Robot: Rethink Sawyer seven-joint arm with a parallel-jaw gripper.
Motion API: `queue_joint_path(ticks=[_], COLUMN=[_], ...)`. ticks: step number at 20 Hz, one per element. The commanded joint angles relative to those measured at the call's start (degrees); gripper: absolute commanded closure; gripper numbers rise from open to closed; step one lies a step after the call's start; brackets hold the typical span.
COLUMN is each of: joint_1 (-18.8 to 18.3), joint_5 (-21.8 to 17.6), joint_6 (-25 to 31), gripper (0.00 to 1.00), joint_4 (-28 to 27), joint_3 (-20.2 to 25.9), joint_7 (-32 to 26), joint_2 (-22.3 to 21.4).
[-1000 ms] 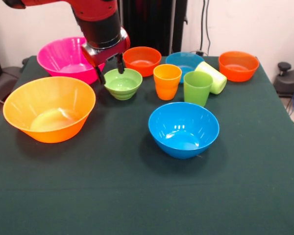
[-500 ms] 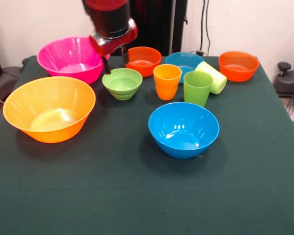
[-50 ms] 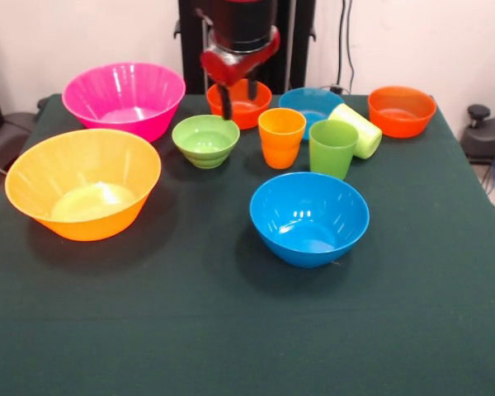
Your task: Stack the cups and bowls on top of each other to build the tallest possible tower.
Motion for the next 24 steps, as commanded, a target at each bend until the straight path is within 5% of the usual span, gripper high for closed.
queue_joint_path(ticks=[1, 5, 7, 8, 10, 15, 24], joint_1=[1.1, 0.7, 0.2, 1.4, 2.2, 3.4, 4.2], joint_5=[-6.9, -7.6, -3.8, -1.2, 6.9, 8.9, 6.7], joint_6=[7.0, 4.5, 0.3, -5.0, -6.0, -8.2, -7.2], gripper=[0.0, 0.0, 0.0, 0.0, 0.0, 0.0, 0.0], joint_4=[0.3, -0.6, 0.7, 2.2, 5.5, 5.6, 2.3], joint_3=[7.0, 5.4, 1.7, -3.8, -9.4, -12.8, -14.2], joint_7=[-32.7, -28.4, -13.9, 3.4, 18.3, 19.5, 22.9], joint_2=[2.8, 3.9, 2.8, -0.2, -0.4, -1.1, 0.4])
